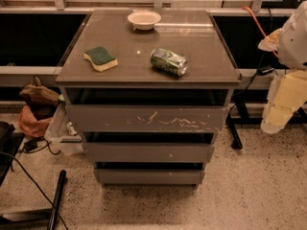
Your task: Open middle drawer
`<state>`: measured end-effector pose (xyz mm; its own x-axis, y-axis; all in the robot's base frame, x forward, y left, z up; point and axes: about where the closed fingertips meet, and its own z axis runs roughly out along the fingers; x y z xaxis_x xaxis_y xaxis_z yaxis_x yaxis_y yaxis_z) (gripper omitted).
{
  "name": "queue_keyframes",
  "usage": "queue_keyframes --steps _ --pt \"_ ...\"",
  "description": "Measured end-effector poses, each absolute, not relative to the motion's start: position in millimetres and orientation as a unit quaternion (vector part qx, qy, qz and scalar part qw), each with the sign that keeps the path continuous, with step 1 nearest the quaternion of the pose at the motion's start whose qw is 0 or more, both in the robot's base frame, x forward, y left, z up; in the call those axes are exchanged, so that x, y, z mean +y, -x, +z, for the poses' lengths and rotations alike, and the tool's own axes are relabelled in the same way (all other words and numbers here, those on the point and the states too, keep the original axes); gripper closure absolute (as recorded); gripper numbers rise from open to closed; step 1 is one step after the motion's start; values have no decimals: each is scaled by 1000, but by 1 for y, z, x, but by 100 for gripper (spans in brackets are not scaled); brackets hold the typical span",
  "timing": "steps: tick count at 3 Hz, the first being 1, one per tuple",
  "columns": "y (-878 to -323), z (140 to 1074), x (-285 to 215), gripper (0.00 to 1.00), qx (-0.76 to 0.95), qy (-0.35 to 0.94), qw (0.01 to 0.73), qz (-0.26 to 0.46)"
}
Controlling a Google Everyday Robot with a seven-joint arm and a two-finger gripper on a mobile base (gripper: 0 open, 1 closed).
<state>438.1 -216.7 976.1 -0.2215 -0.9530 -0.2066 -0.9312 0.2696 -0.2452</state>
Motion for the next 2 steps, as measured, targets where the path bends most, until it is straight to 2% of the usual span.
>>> queue_keyframes --steps 2 --pt "-440 970 -215 0 782 601 165 -30"
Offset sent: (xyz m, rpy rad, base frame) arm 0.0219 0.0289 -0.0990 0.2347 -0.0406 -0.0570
